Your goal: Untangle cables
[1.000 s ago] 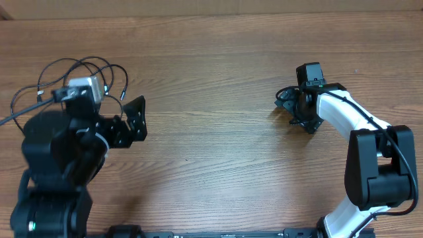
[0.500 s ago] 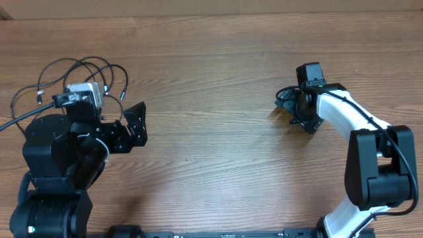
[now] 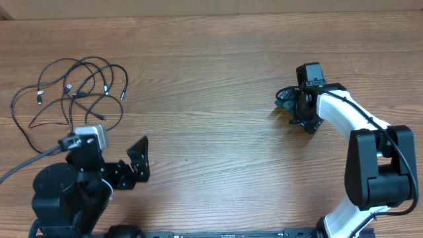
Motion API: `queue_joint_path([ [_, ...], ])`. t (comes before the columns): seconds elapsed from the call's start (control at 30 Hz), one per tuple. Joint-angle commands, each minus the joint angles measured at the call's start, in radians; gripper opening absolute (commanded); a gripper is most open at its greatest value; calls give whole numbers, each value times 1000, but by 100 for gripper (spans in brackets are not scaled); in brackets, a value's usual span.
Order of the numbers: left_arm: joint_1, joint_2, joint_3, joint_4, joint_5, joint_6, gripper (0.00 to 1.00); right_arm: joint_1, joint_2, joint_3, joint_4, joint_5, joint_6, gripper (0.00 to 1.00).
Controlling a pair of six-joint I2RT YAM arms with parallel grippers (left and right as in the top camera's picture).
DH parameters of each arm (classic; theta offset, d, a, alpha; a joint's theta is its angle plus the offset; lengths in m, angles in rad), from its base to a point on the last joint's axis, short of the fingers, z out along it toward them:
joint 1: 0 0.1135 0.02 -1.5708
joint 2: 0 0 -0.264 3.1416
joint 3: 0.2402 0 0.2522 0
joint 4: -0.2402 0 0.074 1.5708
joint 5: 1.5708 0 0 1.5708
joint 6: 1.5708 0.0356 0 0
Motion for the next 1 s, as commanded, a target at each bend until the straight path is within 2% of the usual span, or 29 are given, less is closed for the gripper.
queue_joint_path([
  [0.0, -2, -8, -14, -68, 12, -13, 100, -1, 27, -20, -2, -2, -3, 100],
  [0.17, -2, -1, -26, -149, 12, -13, 99, -1, 27, -20, -2, -2, -3, 100],
  [0.37, -2, -53, -115, -118, 12, -13, 99, -1, 27, -20, -2, -2, -3, 100],
  [0.67, 0, -280, -345, -19, 12, -13, 100, -1, 27, -20, -2, -2, -3, 100],
  [0.97, 0, -462, -473, 19, 12, -13, 99, -1, 27, -20, -2, -1, -3, 100],
])
